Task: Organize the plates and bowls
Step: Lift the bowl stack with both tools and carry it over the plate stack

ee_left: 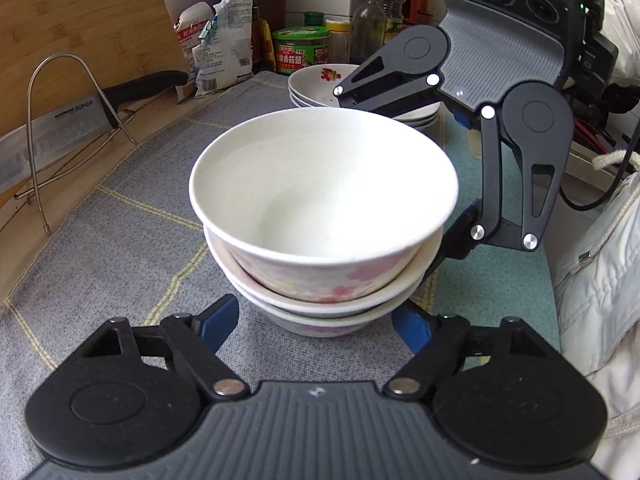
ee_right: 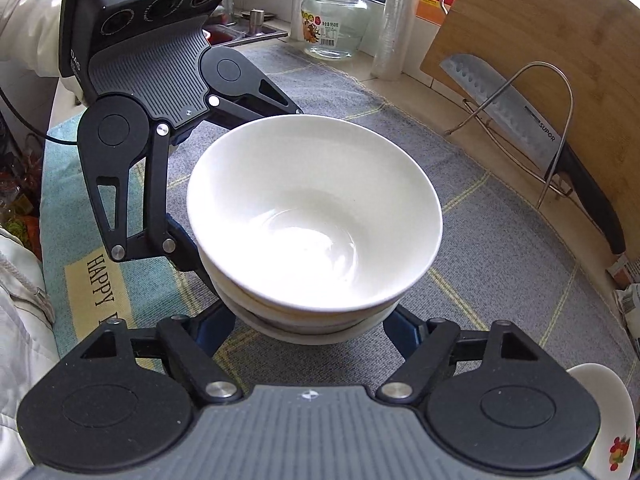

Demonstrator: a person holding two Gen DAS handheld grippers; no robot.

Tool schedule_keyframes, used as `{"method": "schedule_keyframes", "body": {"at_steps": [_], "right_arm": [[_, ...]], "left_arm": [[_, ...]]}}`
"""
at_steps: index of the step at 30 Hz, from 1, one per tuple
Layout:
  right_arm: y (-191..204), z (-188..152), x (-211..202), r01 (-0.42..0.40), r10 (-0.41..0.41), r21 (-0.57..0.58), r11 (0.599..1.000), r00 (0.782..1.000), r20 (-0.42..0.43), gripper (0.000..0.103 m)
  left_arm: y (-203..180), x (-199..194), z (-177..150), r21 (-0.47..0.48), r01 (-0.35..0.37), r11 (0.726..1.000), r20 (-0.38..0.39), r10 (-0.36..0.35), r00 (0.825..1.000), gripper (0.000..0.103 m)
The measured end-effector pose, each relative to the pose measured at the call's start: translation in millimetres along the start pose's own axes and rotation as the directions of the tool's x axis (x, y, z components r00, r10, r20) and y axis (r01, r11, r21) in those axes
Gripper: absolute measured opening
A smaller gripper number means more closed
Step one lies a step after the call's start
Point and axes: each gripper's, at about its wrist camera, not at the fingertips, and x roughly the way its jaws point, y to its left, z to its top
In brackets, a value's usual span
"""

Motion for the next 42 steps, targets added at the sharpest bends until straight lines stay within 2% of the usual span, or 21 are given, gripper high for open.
{"method": "schedule_keyframes", "body": {"at_steps": [9,15,31,42], "right_arm": [[-10.8,1.5,7.8,-0.059,0.059,0.037,0.998,0.998,-0.017,0.084],[-9.8,2.6,8.4,-0.061,0.062,0.033,0.998,0.998,-0.022,0.084],[-5.4,1.2,7.3,-0.051,0.052,0.04,0.998,0.998,-0.024,0.083],[-1.9,-1.5,-9.6,-0.046,0.046,0.03,0.998,0.999,0.002,0.083]], "left_arm": [[4.7,7.5,2.9,-0.002,0.054,0.999,-0.016,-0.054,0.998,0.082],[3.6,6.2,6.3,0.017,0.071,0.997,-0.011,-0.071,0.997,0.081],[-3.3,5.2,12.4,0.057,0.035,0.998,-0.046,-0.033,0.998,0.081],[-11.9,1.8,26.0,0.059,0.018,0.998,-0.059,-0.015,0.998,0.081]]}}
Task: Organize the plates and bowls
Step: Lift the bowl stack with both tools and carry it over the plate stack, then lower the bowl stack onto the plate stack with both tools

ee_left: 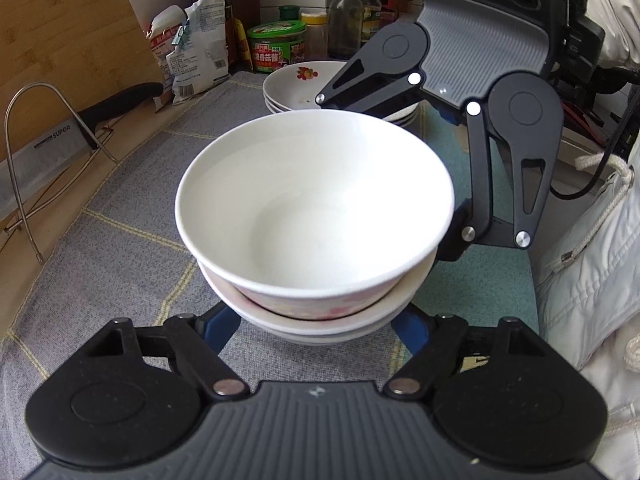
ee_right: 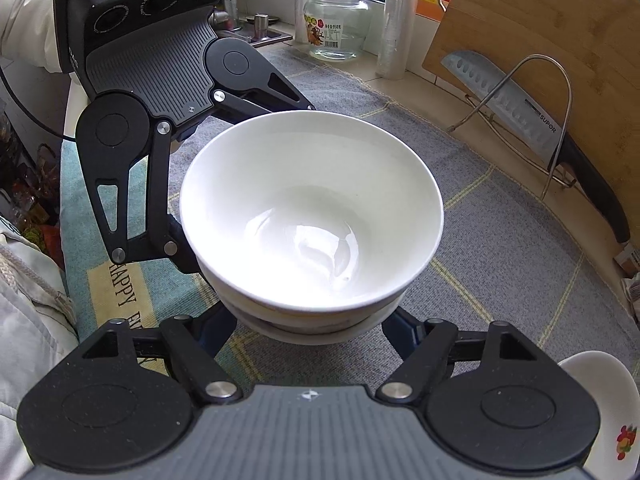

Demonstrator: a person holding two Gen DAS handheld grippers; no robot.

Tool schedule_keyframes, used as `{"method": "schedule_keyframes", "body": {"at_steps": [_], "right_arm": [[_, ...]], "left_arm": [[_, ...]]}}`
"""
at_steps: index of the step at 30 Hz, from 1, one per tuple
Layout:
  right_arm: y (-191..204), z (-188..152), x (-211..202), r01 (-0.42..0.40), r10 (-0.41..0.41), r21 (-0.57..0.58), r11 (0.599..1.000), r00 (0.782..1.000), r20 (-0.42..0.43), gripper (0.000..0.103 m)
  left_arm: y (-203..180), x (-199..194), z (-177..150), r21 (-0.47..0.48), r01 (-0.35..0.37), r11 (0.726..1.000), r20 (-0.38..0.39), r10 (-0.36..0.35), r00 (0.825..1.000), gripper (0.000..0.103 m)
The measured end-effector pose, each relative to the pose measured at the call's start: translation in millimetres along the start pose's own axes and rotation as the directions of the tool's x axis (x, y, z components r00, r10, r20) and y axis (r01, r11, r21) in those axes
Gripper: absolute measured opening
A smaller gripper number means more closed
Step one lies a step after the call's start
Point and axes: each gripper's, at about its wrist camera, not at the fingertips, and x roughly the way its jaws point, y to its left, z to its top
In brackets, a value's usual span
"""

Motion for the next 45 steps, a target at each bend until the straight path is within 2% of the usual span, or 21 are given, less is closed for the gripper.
{"method": "schedule_keyframes", "body": {"at_steps": [11,18,32,45], "right_arm": [[-3.8,-14.3,-30.2,0.011,-0.01,-0.018,1.0,0.999,0.036,0.083],[-19.4,-37.6,-58.7,0.045,-0.045,-0.005,0.999,0.997,0.057,0.083],[-75.0,-93.6,-106.8,0.169,-0.171,0.044,0.985,0.984,0.045,0.083],[-116.9,-124.5,-103.2,0.221,-0.223,0.089,0.971,0.975,0.008,0.083]], "left_arm": [[-16.7,-2.1,30.0,-0.004,-0.024,1.0,-0.004,0.024,1.0,0.081],[-23.6,13.1,57.3,0.035,-0.029,0.999,0.01,0.028,1.0,0.081],[-29.0,74.6,134.2,0.142,-0.011,0.99,0.055,0.003,0.998,0.081],[-27.2,126.9,161.9,0.185,0.005,0.983,0.039,-0.012,0.999,0.081]]}}
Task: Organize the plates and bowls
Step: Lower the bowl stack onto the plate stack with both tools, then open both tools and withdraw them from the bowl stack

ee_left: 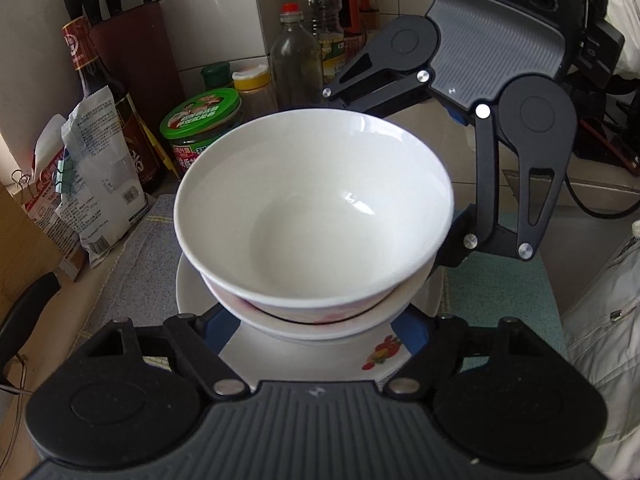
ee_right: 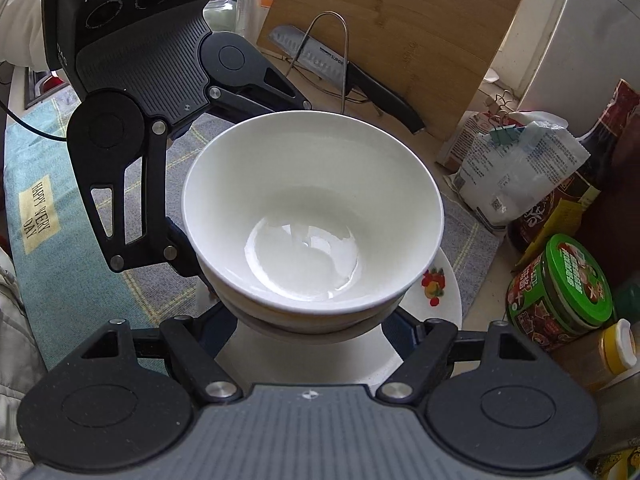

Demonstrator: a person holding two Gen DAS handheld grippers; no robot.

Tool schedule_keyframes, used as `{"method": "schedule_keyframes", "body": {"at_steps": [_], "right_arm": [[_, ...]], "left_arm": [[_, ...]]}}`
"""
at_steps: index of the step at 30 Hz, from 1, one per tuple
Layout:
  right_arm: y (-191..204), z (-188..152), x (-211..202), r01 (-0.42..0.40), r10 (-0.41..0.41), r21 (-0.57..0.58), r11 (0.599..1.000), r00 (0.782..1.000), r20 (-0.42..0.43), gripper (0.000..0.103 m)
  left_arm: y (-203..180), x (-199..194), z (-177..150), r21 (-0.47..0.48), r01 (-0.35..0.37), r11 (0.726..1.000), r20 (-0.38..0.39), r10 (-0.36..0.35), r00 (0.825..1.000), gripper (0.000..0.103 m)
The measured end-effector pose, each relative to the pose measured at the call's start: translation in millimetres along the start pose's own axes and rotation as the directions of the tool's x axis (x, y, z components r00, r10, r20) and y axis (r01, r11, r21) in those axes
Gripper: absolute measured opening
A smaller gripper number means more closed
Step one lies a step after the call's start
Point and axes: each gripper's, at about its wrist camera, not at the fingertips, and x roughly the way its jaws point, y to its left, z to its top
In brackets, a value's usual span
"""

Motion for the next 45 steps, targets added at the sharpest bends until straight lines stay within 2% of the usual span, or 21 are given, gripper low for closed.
{"method": "schedule_keyframes", "body": {"at_steps": [23,25,27,28,30,33,34,35,38,39,42,45], "right_arm": [[-16.7,-8.4,13.6,0.011,-0.01,0.057,0.998,1.0,-0.006,0.082],[-15.5,-8.3,13.7,0.013,-0.013,0.055,0.998,1.0,-0.004,0.085],[-13.5,-8.6,12.2,0.016,-0.017,0.053,0.998,1.0,0.006,0.099],[-12.3,-9.0,10.3,0.023,-0.024,0.054,0.998,1.0,0.019,0.103],[-11.4,-9.5,7.5,0.02,-0.021,0.056,0.998,0.999,0.027,0.103],[-11.0,-11.4,5.5,0.027,-0.029,0.065,0.998,0.999,0.025,0.103],[-10.5,-12.1,4.7,0.03,-0.031,0.071,0.997,0.999,0.024,0.103],[-10.0,-12.6,3.7,0.035,-0.037,0.081,0.996,0.999,0.023,0.103],[-6.2,-15.3,-0.5,0.042,-0.047,0.131,0.99,0.998,0.035,0.103],[-4.0,-16.1,-1.1,0.055,-0.061,0.155,0.986,0.998,0.035,0.103],[7.1,-17.7,-2.5,0.107,-0.115,0.241,0.965,0.993,0.017,0.103],[25.9,-18.4,-5.7,0.189,-0.195,0.335,0.923,0.981,-0.017,0.103]], "left_arm": [[14.9,21.1,8.3,-0.035,0.013,0.999,0.001,-0.013,1.0,0.081],[13.8,20.3,7.1,-0.037,0.003,0.999,0.008,-0.002,1.0,0.083],[13.9,17.1,5.3,-0.052,-0.016,0.999,0.024,0.017,1.0,0.099],[14.5,14.8,3.9,-0.066,-0.023,0.998,0.035,0.025,0.999,0.101],[17.5,9.2,0.0,-0.114,-0.048,0.992,0.048,0.054,0.997,0.101],[15.3,1.4,-9.7,-0.17,-0.137,0.976,0.036,0.145,0.989,0.102],[12.0,-2.0,-12.7,-0.178,-0.181,0.967,0.036,0.19,0.981,0.102],[6.8,-7.1,-16.1,-0.186,-0.248,0.951,0.027,0.258,0.966,0.102],[-7.2,-23.3,-22.6,-0.213,-0.355,0.91,0.022,0.367,0.93,0.102],[-12.0,-29.2,-25.5,-0.224,-0.363,0.904,0.025,0.378,0.925,0.102],[-25.0,-47.3,-33.8,-0.289,-0.33,0.899,0.06,0.361,0.931,0.102],[-41.4,-57.4,-42.6,-0.346,-0.309,0.886,0.072,0.353,0.933,0.102]]}}
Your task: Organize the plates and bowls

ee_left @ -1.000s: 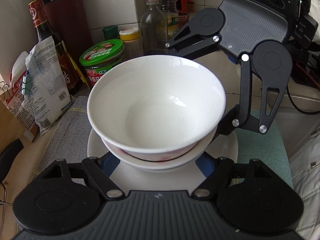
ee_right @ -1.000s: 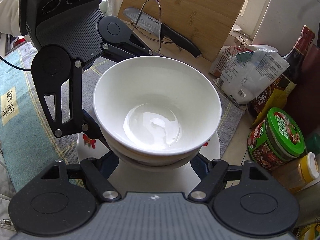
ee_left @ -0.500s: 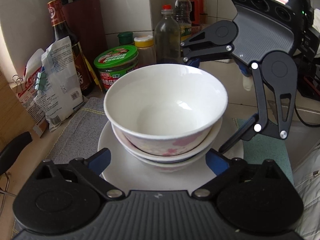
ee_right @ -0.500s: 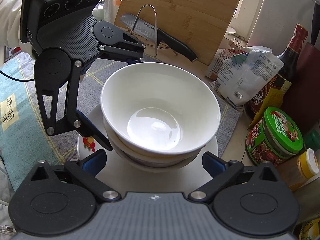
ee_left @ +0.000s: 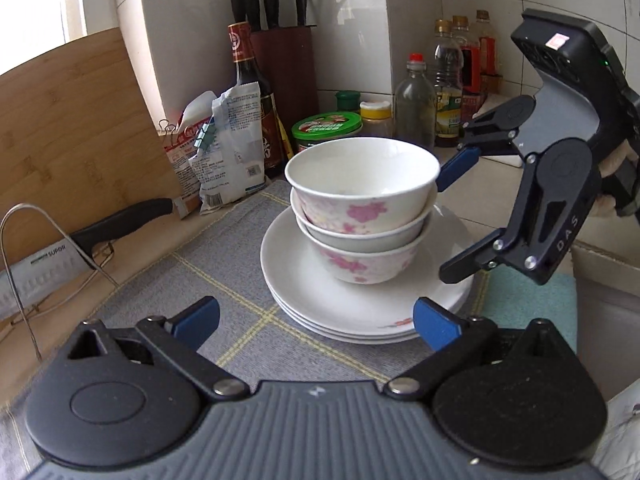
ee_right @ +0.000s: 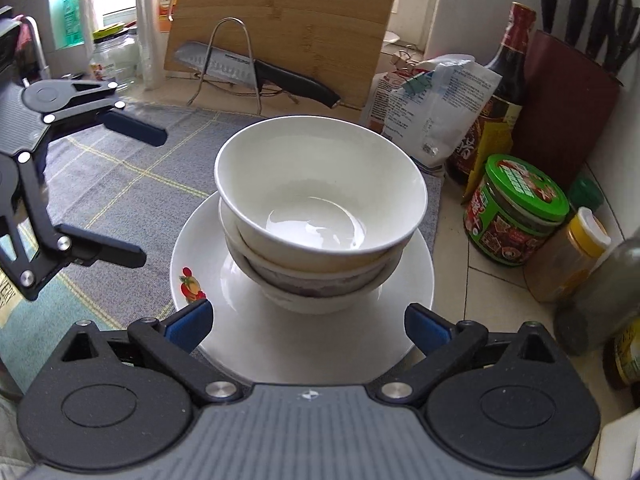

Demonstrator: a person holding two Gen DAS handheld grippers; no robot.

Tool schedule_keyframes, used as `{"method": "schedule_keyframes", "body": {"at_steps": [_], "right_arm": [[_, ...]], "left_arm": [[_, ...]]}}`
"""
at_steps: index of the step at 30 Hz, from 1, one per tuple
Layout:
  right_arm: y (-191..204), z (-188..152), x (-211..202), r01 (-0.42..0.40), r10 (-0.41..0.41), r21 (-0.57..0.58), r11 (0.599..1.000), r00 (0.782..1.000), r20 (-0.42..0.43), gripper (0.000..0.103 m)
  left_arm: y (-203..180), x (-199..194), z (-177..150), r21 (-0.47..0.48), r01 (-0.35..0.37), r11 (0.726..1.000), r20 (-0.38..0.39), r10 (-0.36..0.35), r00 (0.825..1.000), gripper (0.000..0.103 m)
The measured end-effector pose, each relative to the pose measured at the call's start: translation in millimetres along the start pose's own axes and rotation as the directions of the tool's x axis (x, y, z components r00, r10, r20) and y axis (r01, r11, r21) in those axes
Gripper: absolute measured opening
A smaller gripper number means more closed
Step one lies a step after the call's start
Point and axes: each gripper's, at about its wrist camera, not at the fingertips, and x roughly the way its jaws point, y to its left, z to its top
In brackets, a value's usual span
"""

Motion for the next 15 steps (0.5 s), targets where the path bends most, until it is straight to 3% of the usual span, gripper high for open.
{"method": "schedule_keyframes", "body": {"at_steps": [2,4,6,10,15], "right_arm": [[13.4,-4.1,-5.6,0.064,-0.061,0.091,0.994,0.997,-0.036,0.103],[30.1,-9.2,-14.1,0.141,-0.132,0.16,0.977,0.989,-0.066,0.103],[44.3,-12.3,-22.2,0.236,-0.217,0.229,0.944,0.97,-0.106,0.103],[64.9,-17.7,-36.4,0.345,-0.292,0.331,0.878,0.935,-0.2,0.103],[92.4,-20.1,-69.2,0.405,-0.363,0.411,0.817,0.914,-0.179,0.103]], "left_arm": [[-6.8,-6.5,-6.8,-0.038,-0.004,0.999,-0.029,0.002,1.0,0.102],[-14.4,-13.5,-10.6,-0.079,-0.066,0.995,-0.067,0.061,0.996,0.102],[-19.3,-25.6,-13.2,-0.129,-0.128,0.983,-0.085,0.118,0.989,0.102],[-21.1,-47.7,-7.5,-0.215,-0.201,0.956,-0.148,0.171,0.974,0.102],[-20.8,-72.4,1.2,-0.241,-0.335,0.911,-0.215,0.286,0.934,0.102]]}}
